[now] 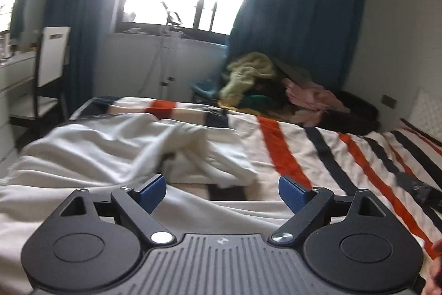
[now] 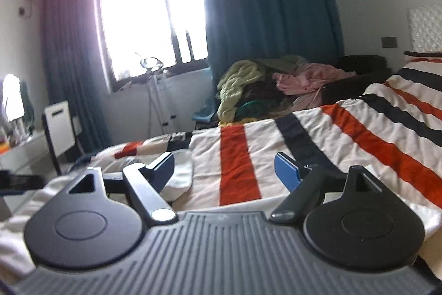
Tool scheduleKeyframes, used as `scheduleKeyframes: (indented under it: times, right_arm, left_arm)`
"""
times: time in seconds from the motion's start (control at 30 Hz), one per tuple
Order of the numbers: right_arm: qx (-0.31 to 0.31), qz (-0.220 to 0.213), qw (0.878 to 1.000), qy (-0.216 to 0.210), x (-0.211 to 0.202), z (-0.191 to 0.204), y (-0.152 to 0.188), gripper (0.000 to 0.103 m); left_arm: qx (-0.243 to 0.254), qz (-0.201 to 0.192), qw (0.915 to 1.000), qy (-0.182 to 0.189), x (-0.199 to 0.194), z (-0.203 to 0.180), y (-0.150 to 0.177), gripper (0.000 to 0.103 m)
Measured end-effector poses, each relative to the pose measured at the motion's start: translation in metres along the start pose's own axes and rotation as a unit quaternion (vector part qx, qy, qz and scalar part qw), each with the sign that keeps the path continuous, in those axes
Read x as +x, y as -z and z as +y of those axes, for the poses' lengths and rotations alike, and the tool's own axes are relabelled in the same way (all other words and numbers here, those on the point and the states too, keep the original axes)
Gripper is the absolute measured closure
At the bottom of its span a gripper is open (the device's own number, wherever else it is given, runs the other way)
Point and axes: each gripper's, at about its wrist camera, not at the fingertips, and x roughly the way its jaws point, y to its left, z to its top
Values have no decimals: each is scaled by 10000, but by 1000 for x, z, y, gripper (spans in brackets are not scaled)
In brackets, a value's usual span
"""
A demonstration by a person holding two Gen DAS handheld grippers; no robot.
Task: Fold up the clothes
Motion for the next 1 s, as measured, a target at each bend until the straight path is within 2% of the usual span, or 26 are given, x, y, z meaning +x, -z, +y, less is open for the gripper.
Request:
scheduleKeyframes:
  times: [0.1, 0.2, 0.3, 0.4, 0.57, 1.0]
  right_arm:
    - [-70, 54, 10000, -44, 5, 3, 5, 21]
    - [-30, 99, 9999, -8, 13, 0, 10, 21]
    - [-5, 161, 9999, -1, 21, -1, 16, 21]
    - [-15, 259, 9996, -137, 30, 2, 20, 22]
    - [-121, 207, 9996, -149, 34, 8, 20, 22]
    - [-238, 226, 9995, -8, 34, 9, 25, 22]
  left_arm:
    - [-23, -78, 9999, 70, 14, 0, 21, 9]
    - [-61, -134, 9999, -64, 23, 9, 44, 8]
    - [-52, -21, 9997, -218, 31, 14, 57, 8]
    - [-123, 70, 9996, -255, 37, 19, 58, 8]
    - [53, 95, 9983, -579, 45, 22, 60, 6]
    - [-204, 284, 9965, -765, 49, 36, 66, 6]
